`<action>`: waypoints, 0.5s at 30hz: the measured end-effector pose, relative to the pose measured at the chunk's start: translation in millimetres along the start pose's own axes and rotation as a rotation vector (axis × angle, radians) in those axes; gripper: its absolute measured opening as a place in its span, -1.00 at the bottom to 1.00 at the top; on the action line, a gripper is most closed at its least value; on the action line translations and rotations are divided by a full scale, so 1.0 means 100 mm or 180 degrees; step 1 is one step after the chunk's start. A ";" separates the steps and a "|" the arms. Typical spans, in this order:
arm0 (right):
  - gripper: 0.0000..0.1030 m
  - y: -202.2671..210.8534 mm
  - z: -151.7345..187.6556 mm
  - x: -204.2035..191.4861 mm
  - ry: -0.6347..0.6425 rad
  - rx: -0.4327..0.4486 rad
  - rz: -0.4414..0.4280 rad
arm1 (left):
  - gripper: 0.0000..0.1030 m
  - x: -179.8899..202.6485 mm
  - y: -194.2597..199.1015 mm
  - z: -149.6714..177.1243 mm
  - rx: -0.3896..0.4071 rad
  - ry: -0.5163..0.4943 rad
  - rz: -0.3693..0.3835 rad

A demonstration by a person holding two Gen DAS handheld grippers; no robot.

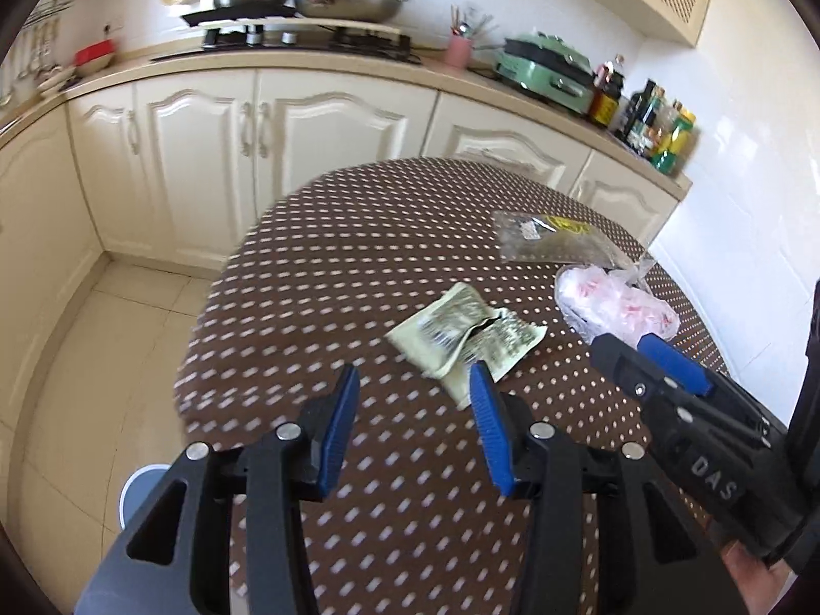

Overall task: Collect trash
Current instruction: 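Move both tools back toward the green-white wrapper packets on the table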

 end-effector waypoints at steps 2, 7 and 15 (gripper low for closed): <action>0.24 -0.06 0.00 0.12 -0.0076 -0.0003 0.0005 | -0.14 0.06 -0.16 -0.04 -0.0058 -0.0060 -0.0067; 0.25 -0.25 -0.02 0.27 -0.0314 -0.0129 -0.0135 | -0.14 0.11 -0.48 -0.10 -0.0196 -0.0134 -0.0203; 0.25 -0.33 0.00 0.26 -0.0424 -0.0246 -0.0220 | -0.42 0.21 -0.66 -0.16 -0.0222 -0.0253 -0.0108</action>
Point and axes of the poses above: each gripper's, at about its wrist camera, not at the fingertips, and y roughly against the way its jaws point, x to its right, z to its underside, the point moved 3 cm from there along -y, roughly the way its jaws point, and after that the axes turned 4 degrees about z, right-handed, at the moved point
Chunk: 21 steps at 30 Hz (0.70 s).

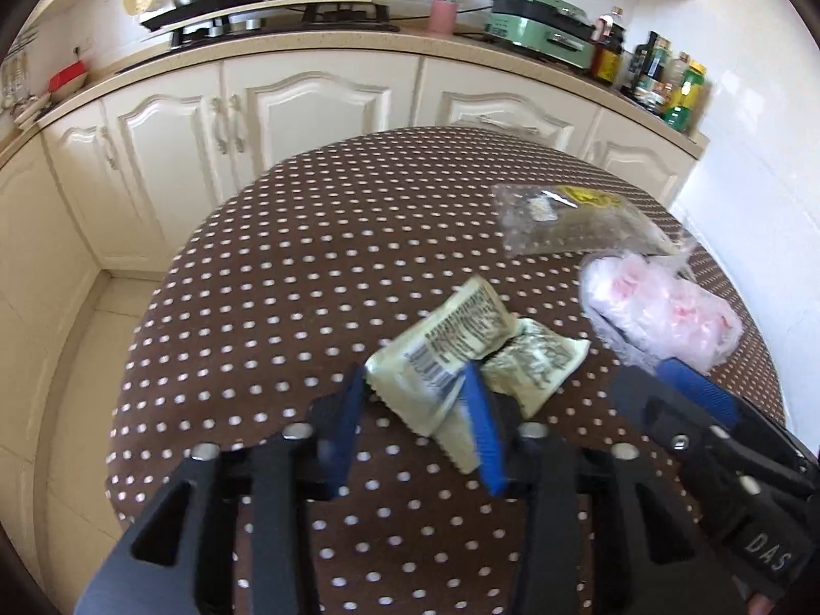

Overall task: Collect trash
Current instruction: 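Move both tools back toward the green-white wrapper packets on the table, then grasp a green-white wrapper with left tool while right tool grasps the red-white sauce packet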

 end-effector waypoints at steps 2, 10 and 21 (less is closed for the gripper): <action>0.25 0.00 0.01 -0.01 0.0012 -0.0015 0.0010 | -0.62 0.00 0.01 0.00 0.0030 0.0011 0.0048; 0.25 -0.05 -0.01 -0.16 0.0184 -0.0033 0.0120 | -0.98 -0.19 0.31 0.14 0.0274 0.0242 0.0183; 0.50 -0.43 0.00 -0.55 0.0427 -0.0347 0.0364 | -0.98 -0.74 0.79 0.57 0.0530 0.0754 -0.0115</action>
Point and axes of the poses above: each gripper's, at about its wrist camera, not at the fingertips, and y roughly against the way its jaws point, x to its right, z to its underside, the point moved 3 cm from there along -y, roughly the way its jaws point, and after that the axes turned 4 degrees about z, right-handed, at the moved point
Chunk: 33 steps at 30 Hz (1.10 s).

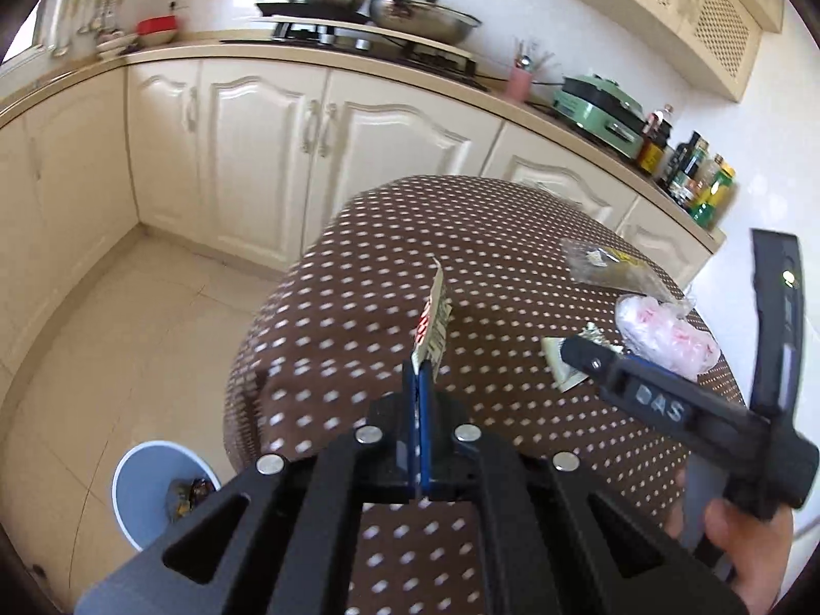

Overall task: Collect trash
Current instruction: 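Grasp a green-white wrapper with left tool while right tool grasps the red-white sauce packet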

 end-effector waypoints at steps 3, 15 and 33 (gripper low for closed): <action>0.57 -0.07 -0.02 -0.08 0.0087 -0.0029 0.0098 | -0.98 -0.09 0.06 0.05 0.0000 0.0035 -0.0035; -0.25 -0.11 0.03 -0.28 0.0425 -0.0005 0.0293 | -0.98 -0.16 0.20 0.07 0.0025 0.0050 -0.0029; -0.96 0.29 0.17 -0.21 0.0313 0.0296 -0.0189 | -0.99 -0.14 0.31 0.10 0.0055 0.0119 0.0234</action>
Point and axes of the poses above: each gripper's, at about its wrist camera, not at the fingertips, and y roughly against the way its jaws point, x to its right, z to its underside, the point moved 3 cm from there along -y, roughly the way its jaws point, and after that the axes turned 4 degrees about z, right-handed, at the moved point
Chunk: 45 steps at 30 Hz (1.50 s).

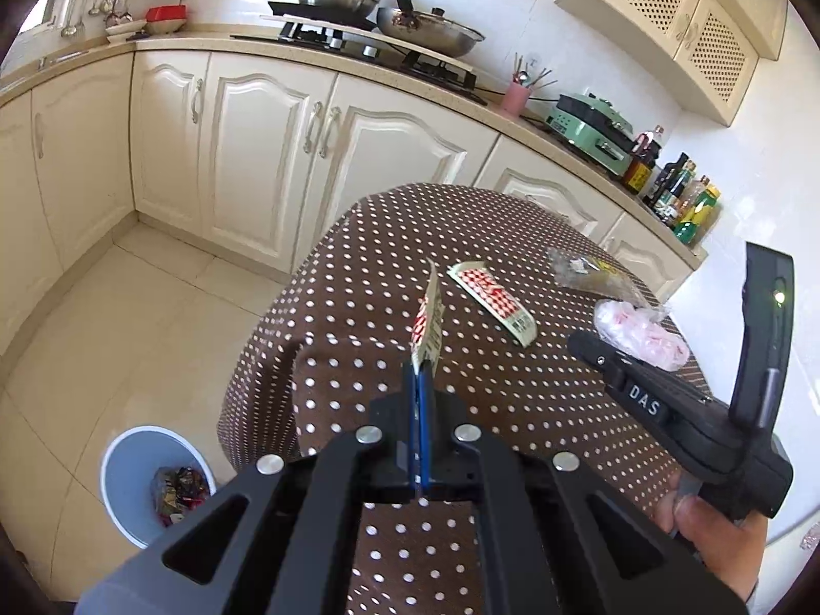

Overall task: Collect trash
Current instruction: 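Grasp a green-white wrapper with left tool while right tool grasps the red-white sauce packet, then carry the wrapper and sauce packet over the blue bucket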

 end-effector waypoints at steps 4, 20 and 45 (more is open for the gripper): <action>-0.96 0.10 0.05 0.06 -0.0032 0.0034 -0.0072 | -0.99 0.00 0.01 0.06 -0.0028 0.0029 0.0084; 0.29 -0.31 -0.28 -0.30 0.0394 -0.0132 0.0005 | -0.84 -0.10 -0.17 -0.02 -0.0076 0.0075 0.0080; -0.70 0.16 0.01 -1.34 0.0682 0.0054 -0.0828 | -0.98 -0.89 0.59 0.08 0.0491 0.0549 -0.0180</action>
Point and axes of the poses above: each gripper's, at about its wrist camera, not at the fingertips, and y roughly against the way its jaws point, x to its right, z to its underside, the point moved 3 cm from there along -y, roughly the way its jaws point, and after that the axes turned 4 degrees about z, right-handed, at the moved point
